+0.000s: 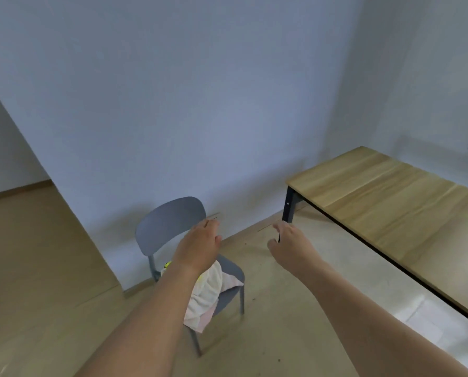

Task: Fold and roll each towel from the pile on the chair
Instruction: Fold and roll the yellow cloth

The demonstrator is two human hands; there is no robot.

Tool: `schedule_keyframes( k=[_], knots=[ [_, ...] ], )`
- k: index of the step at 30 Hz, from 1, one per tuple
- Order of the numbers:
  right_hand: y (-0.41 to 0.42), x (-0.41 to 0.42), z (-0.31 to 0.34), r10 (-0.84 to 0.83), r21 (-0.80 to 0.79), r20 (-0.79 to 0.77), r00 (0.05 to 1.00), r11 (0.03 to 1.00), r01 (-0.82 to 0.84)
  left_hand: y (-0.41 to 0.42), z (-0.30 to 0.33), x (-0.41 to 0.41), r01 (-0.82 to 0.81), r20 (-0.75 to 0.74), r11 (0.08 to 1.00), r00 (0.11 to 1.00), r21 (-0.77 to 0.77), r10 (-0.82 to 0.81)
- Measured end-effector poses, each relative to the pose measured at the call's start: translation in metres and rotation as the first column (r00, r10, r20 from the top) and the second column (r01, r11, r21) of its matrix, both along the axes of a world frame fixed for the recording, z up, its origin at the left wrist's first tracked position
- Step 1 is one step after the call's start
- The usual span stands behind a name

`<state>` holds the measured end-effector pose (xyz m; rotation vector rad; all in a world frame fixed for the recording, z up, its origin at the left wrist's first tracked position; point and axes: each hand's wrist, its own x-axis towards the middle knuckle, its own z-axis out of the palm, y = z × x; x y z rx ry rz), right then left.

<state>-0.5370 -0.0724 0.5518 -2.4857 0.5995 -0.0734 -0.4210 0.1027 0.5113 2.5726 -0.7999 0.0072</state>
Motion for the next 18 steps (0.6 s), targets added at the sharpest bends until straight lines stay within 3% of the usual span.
schedule_keyframes(
  k=[4,11,18],
  knots=[
    [0.043,0.055,-0.012,0.036,0.038,-0.032,0.999,0.999,-0.035,0.045,-0.016,0.053,0.015,-0.028,0.999,1.000,0.044,-0.013],
    [0.105,0.147,-0.045,-0.084,0.047,-0.137,0.987,0.995,0.091,0.098,-0.048,0.167,0.091,-0.146,0.993,0.986,0.077,-0.079],
    [0.115,0.211,-0.069,-0.158,0.118,-0.223,0.962,0.975,0.188,0.119,-0.068,0.242,0.081,-0.283,0.986,0.958,0.148,-0.036]
  ],
)
